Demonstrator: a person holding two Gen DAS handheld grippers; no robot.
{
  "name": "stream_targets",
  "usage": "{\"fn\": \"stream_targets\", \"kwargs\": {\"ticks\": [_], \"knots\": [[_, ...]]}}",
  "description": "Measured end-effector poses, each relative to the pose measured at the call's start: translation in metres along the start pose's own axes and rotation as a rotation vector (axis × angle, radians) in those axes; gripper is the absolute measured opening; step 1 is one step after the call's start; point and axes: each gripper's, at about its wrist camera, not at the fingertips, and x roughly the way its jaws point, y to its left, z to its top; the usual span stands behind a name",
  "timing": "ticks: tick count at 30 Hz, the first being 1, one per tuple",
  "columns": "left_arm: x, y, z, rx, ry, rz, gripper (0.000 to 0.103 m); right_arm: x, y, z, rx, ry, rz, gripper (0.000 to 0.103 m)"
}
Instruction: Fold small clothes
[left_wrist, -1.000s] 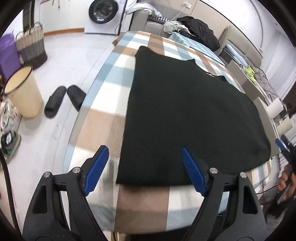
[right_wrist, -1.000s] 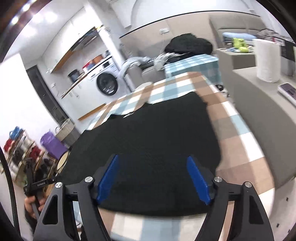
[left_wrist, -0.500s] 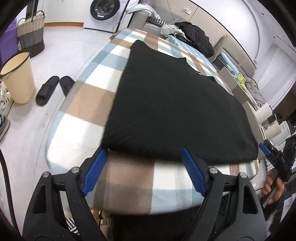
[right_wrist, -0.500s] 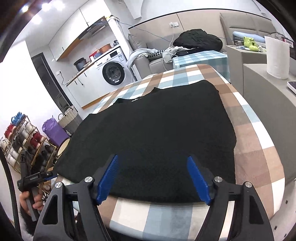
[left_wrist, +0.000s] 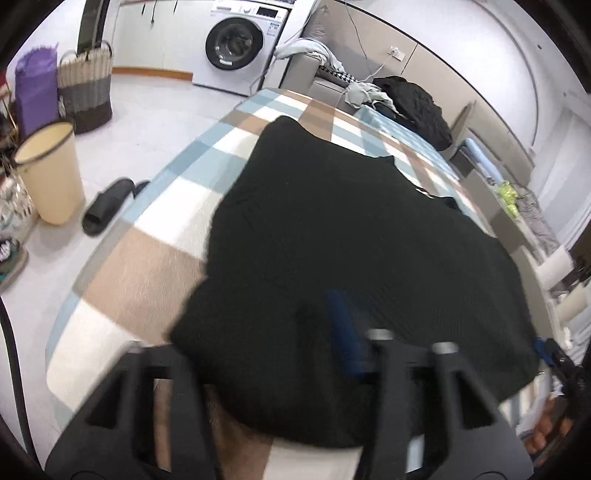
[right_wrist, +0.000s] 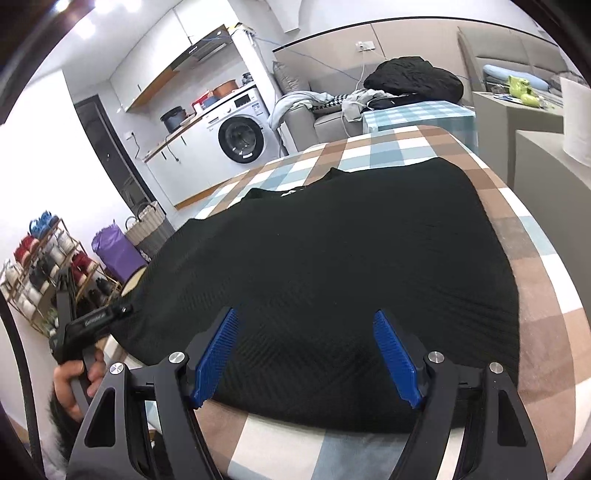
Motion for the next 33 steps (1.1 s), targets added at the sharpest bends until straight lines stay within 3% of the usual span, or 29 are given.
{"fn": "stream_targets", "kwargs": {"ticks": [6, 10, 15, 19, 24, 28, 31, 33], "knots": [[-0.016, 0.02, 0.002, 0.0, -0.053, -0.041, 0.012, 0.007, -0.002, -0.003, 0.0, 0.011, -0.013, 0.077], [-0.026, 0.025, 0.002, 0.006, -0.073, -0.015, 0.012, 0.007, -0.007, -0.002, 0.007, 0.01, -0.018, 0.077], [-0.038, 0.002, 0.009, 0.103, -0.137, 0.004, 0.011, 0.009, -0.006, -0.001, 0.01, 0.017, -0.02, 0.077], [-0.046, -0.035, 0.016, 0.193, -0.179, -0.027, 0.011, 0.008, -0.006, -0.001, 0.004, 0.015, -0.024, 0.077], [-0.039, -0.114, 0.027, 0.344, -0.222, -0.107, 0.011, 0.008, -0.009, 0.001, 0.011, 0.011, -0.029, 0.077], [-0.037, -0.182, 0.02, 0.443, -0.212, -0.242, 0.011, 0.006, -0.009, -0.001, 0.012, 0.008, -0.037, 0.077], [-0.029, -0.216, 0.006, 0.495, -0.138, -0.394, 0.011, 0.006, -0.011, -0.001, 0.013, 0.011, -0.041, 0.077], [-0.019, -0.229, -0.004, 0.513, -0.053, -0.431, 0.012, 0.005, -0.012, -0.002, 0.01, 0.009, -0.051, 0.077]]}}
